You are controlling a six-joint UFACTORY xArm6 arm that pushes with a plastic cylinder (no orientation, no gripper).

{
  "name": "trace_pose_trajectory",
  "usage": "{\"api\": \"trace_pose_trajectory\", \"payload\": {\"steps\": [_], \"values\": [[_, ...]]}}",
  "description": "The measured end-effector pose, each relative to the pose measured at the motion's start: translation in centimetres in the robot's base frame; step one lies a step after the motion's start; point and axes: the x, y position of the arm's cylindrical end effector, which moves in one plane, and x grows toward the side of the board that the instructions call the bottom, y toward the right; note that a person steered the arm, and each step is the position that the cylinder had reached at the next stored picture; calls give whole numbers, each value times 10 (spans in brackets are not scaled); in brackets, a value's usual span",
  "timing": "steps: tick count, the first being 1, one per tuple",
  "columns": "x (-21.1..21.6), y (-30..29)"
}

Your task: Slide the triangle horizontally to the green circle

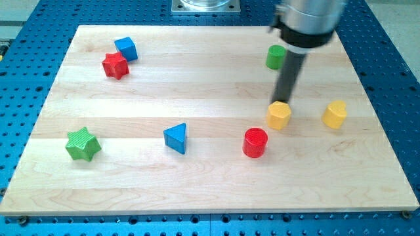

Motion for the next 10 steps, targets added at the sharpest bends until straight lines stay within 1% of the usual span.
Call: {"api": "trace_pose_trajectory", "payload": {"steps": [1,2,3,4,5,6,7,8,9,10], "values": [[8,-116],[33,-176],[86,-188],[105,-189],[69,-128],[39,-95],[60,-152],[122,-137],[104,-102],[38,-79]]}}
